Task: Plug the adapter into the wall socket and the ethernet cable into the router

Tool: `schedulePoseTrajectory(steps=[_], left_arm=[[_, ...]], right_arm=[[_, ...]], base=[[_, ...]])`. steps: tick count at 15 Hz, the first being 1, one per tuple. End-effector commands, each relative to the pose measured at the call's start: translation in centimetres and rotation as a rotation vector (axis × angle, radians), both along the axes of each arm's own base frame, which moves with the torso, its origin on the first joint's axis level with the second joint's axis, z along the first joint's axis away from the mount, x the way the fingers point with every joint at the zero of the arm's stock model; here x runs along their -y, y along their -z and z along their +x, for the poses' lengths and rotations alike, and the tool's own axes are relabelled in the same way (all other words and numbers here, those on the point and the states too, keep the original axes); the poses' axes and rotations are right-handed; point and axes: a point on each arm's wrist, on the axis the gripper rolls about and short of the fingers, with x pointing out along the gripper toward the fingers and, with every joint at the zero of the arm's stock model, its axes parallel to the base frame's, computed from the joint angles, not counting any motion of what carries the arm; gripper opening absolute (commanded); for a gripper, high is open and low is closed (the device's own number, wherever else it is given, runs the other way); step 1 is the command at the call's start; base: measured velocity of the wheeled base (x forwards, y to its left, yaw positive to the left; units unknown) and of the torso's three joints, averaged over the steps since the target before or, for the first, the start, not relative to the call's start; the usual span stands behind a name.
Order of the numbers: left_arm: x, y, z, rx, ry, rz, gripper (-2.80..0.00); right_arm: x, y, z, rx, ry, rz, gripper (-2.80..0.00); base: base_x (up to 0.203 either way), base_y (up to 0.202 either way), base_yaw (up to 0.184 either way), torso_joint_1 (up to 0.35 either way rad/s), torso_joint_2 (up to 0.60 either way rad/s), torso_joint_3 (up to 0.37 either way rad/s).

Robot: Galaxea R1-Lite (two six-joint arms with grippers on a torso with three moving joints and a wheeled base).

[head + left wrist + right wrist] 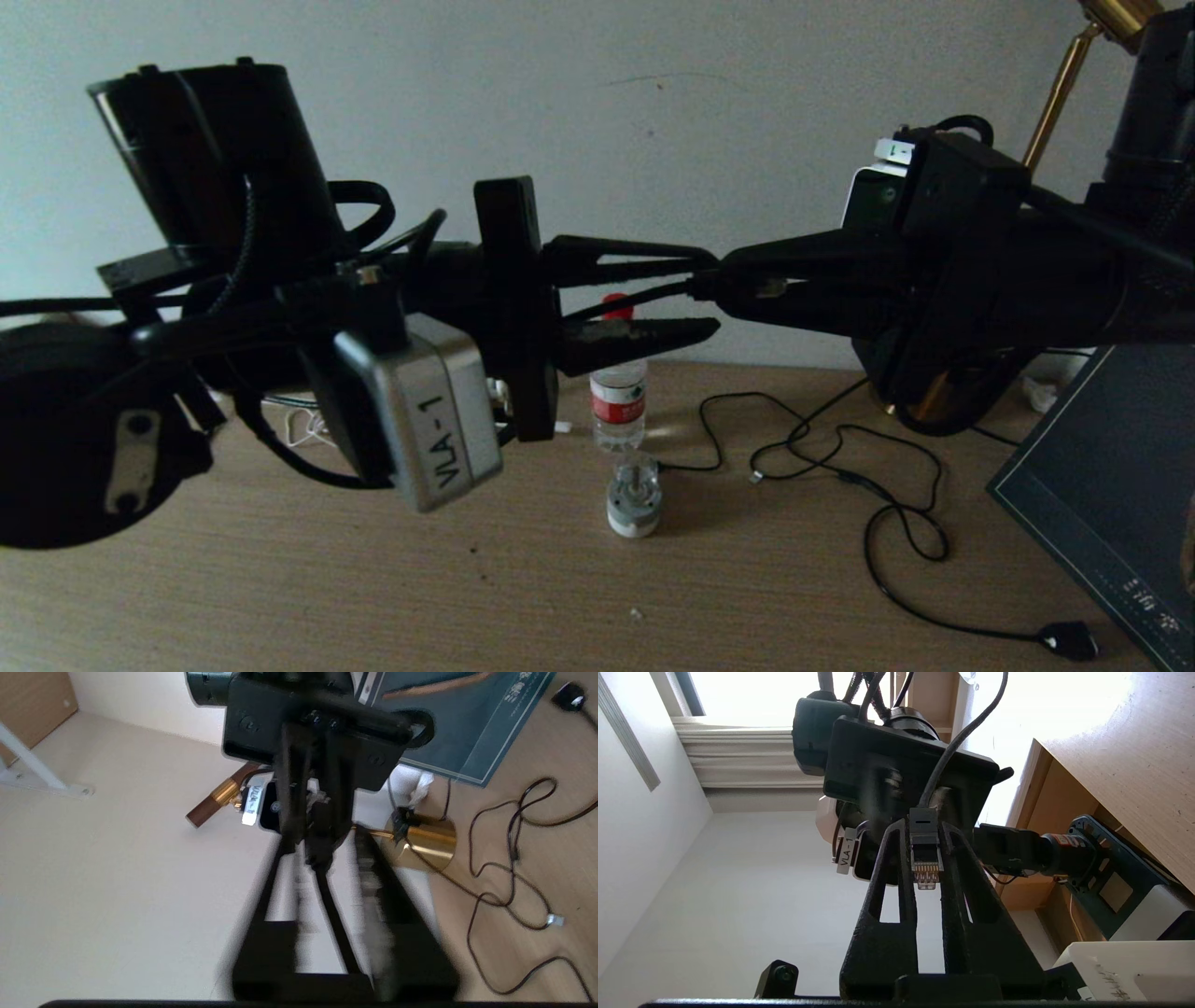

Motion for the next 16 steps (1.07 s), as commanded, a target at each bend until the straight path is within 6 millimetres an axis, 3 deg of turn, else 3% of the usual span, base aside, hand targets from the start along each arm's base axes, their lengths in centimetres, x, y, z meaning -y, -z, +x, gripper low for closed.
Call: schedulePoseTrajectory(steps=[1,14,15,16], left_arm=[[-0.06,-0.11,-0.11,0.012,0.005,-0.003,0.0],[0.13,0.29,0.59,-0.017,-0.003,0.003,0.0],[0.13,0.3,0.61,-0.018,-0.003,0.003,-2.8],[0.13,0.3,0.61,-0.018,-0.003,0.003,-2.8]], right_arm=[[0.02,0.03,0.02,-0.007,-0.004,0.001,-2.8],[0.03,0.1,-0.5,-0.009,-0.024,0.001,-2.8],[-0.01,0.14,-0.52,-0.01,-0.025,0.0,-2.8],[-0.07,0.19,-0.56,-0.011,-0.025,-0.001,-2.8]], base=[[0.0,0.0,0.0,0.0,0.0,0.0],[0.0,0.0,0.0,0.0,0.0,0.0],[0.0,0.0,0.0,0.0,0.0,0.0],[0.0,0.0,0.0,0.0,0.0,0.0]])
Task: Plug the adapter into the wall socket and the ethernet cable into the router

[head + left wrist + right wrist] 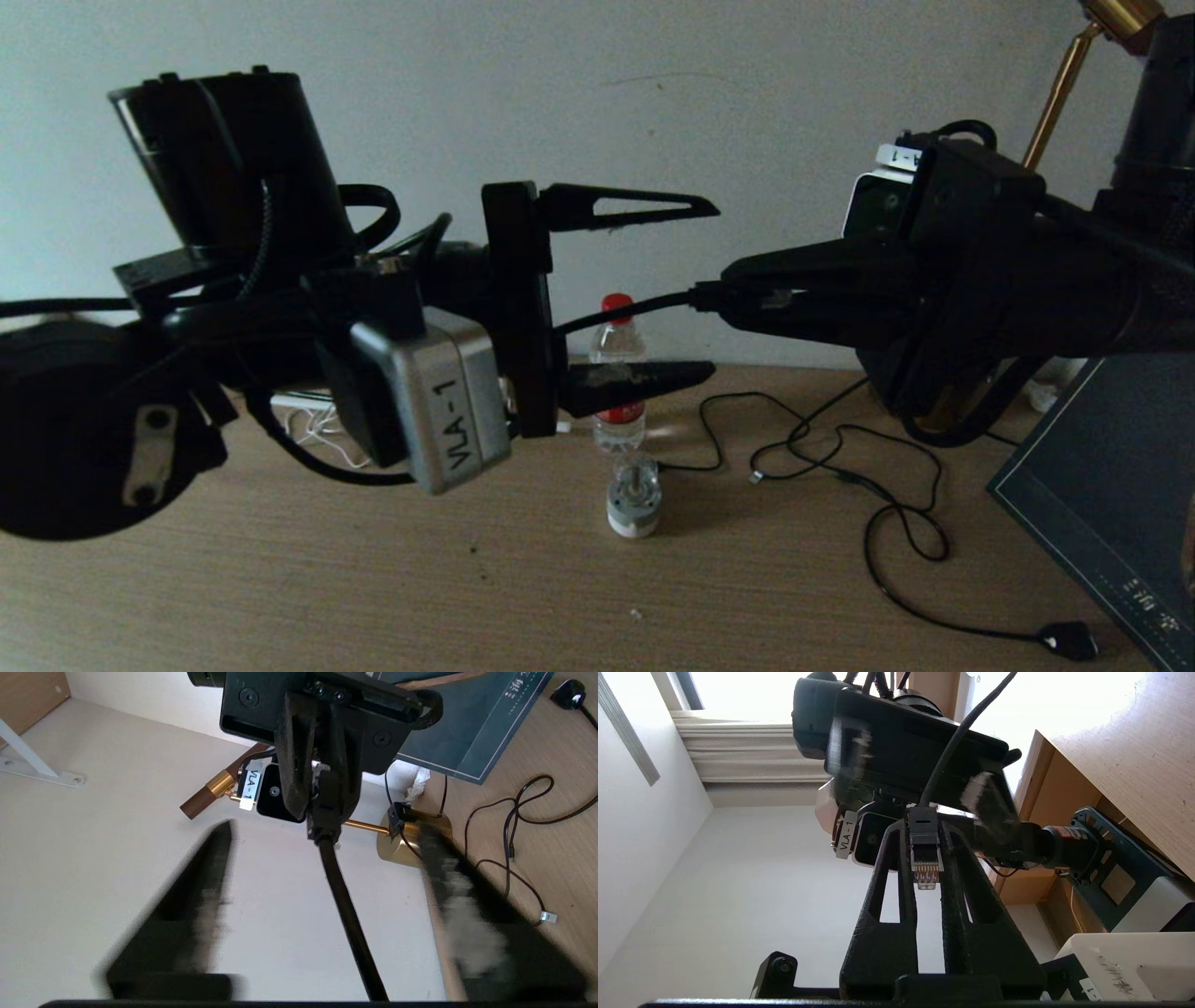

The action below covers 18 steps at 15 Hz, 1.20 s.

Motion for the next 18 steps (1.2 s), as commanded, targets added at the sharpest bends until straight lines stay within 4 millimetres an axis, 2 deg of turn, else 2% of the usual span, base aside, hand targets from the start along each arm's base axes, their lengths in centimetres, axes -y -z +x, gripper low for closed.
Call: schedulePoseTrajectory(steps=[1,18], left_arm=[[0.05,0.06,0.06,0.008,0.004,0.0,-2.8],[-0.23,-0.13,0.01,0.013,-0.004,-0.003,-2.8]], right_arm=[[-0.09,0.02,-0.06,-0.007,-0.008,0.001,-2.8],[-0.16,0.06,-0.06,-0.008,-0.012,0.0,-2.8]], base=[[0.0,0.0,0.0,0.0,0.0,0.0],[0.0,0.0,0.0,0.0,0.0,0.0]])
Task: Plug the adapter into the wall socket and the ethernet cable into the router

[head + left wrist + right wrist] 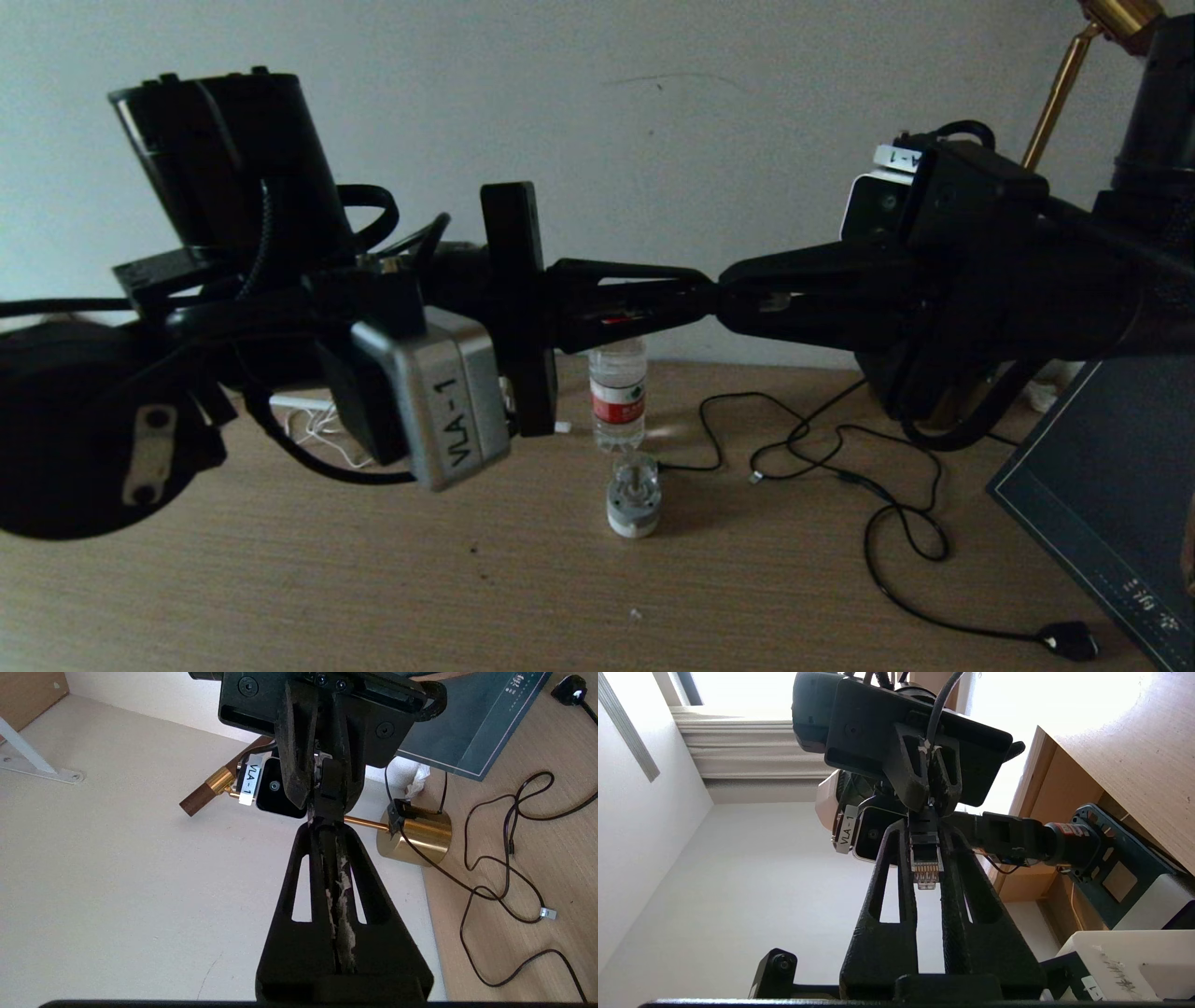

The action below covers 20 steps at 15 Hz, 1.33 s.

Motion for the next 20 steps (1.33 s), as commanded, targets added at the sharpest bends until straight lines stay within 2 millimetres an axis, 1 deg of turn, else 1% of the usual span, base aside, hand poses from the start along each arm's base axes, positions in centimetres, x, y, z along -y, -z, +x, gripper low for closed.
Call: schedulePoseTrajectory(steps=[1,7,10,11,14,15,16,18,20], left_arm=[[-0.3,-0.1,0.2,0.011,-0.008,-0.002,-2.8],[-0.4,-0.5,-0.4,0.023,0.0,-0.009,-2.8],[-0.5,-0.2,-0.5,0.012,-0.001,-0.003,-2.8],[-0.5,-0.1,-0.5,0.011,0.0,-0.002,-2.8],[-0.4,0.3,-0.4,-0.003,-0.001,0.008,-2.8],[-0.5,0.6,-0.5,-0.025,0.0,0.013,-2.8],[-0.5,0.9,-0.5,-0.082,0.002,0.014,-2.8],[-0.9,1.7,-0.2,-0.264,-0.008,0.016,-2.8],[-2.2,2.2,0.0,-0.502,-0.043,-0.005,-2.8]], right_arm=[[0.0,-0.1,0.0,-0.005,-0.006,0.003,-2.8],[0.0,0.0,0.1,-0.008,-0.003,0.001,-2.8],[0.0,0.0,0.1,-0.008,-0.003,0.001,-2.8],[0.0,0.0,0.1,-0.008,-0.004,0.001,0.0],[0.0,0.0,0.1,-0.005,-0.001,0.002,0.0],[0.0,0.0,0.0,-0.002,0.0,0.002,0.0],[0.0,0.0,0.0,0.015,0.003,0.001,0.0],[0.4,0.6,0.1,0.045,0.045,-0.015,0.0],[0.9,0.8,0.2,0.1,0.155,-0.035,0.0]], base=[[0.0,0.0,0.0,0.0,0.0,0.0],[0.0,0.0,0.0,0.0,0.0,0.0],[0.0,0.0,0.0,0.0,0.0,0.0],[0.0,0.0,0.0,0.0,0.0,0.0],[0.0,0.0,0.0,0.0,0.0,0.0],[0.0,0.0,0.0,0.0,0.0,0.0],[0.0,0.0,0.0,0.0,0.0,0.0],[0.0,0.0,0.0,0.0,0.0,0.0],[0.0,0.0,0.0,0.0,0.0,0.0]])
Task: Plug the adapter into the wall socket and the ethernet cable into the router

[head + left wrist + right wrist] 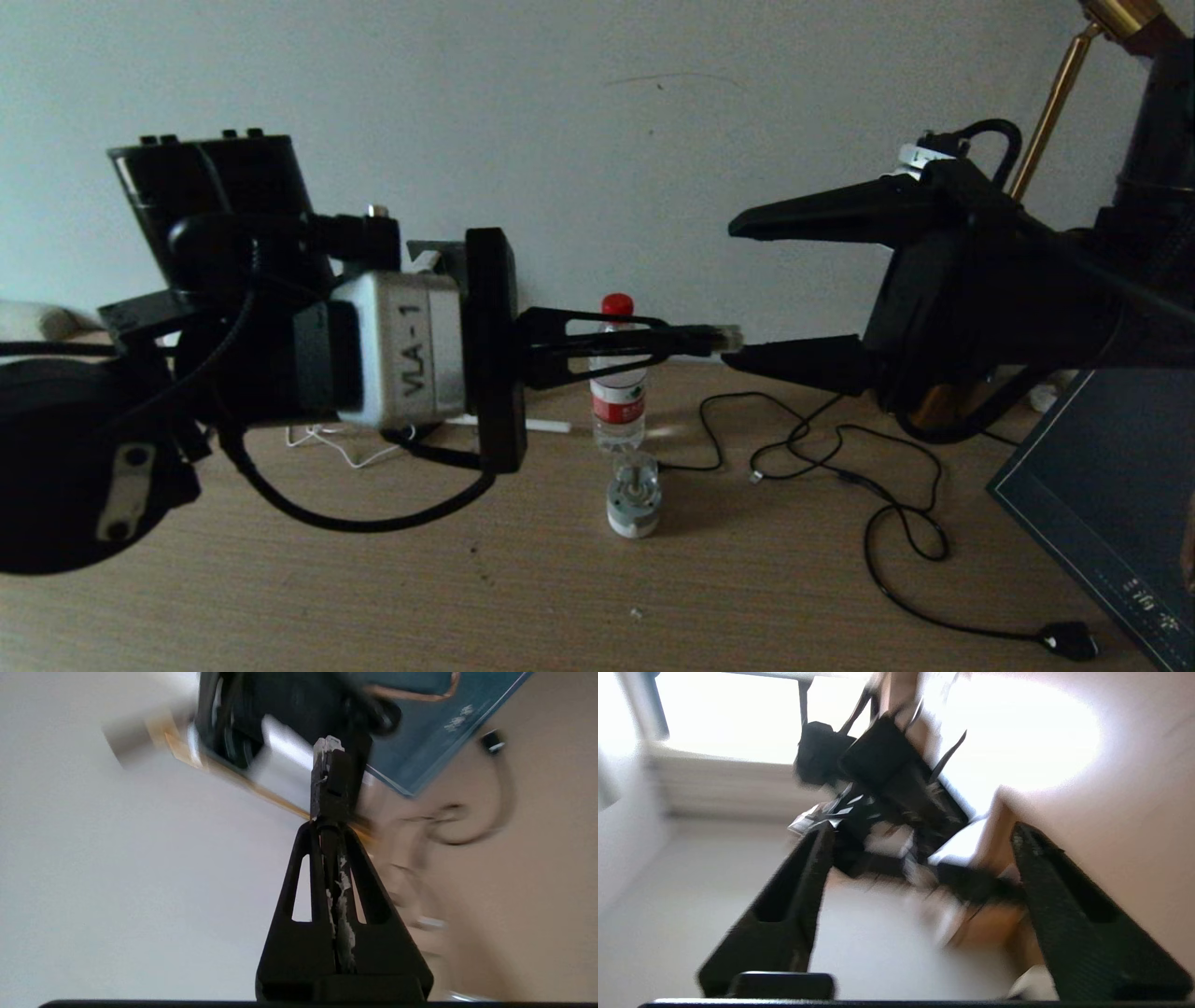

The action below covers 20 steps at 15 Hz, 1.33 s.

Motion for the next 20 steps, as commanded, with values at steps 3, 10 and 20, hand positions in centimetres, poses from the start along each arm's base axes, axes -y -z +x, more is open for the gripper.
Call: schedulePoseTrajectory(steps=[3,10,20], left_arm=[[-1.9,-0.5,-0.8,-0.509,-0.084,-0.109,-2.8],[-2.9,-1.6,-2.1,-0.793,-0.192,-0.262,-2.8],[-0.5,0.7,1.5,0.17,-0.278,-0.046,-2.8]], right_arm=[[0.5,1.2,-0.2,0.133,0.131,-0.082,0.0],[0.0,1.4,-0.6,0.136,0.111,-0.09,0.0],[-1.8,-0.4,-0.3,-0.054,-0.022,0.005,0.0]], base=[[0.0,0.0,0.0,0.0,0.0,0.0],[0.0,0.0,0.0,0.0,0.0,0.0],[0.0,0.0,0.0,0.0,0.0,0.0]])
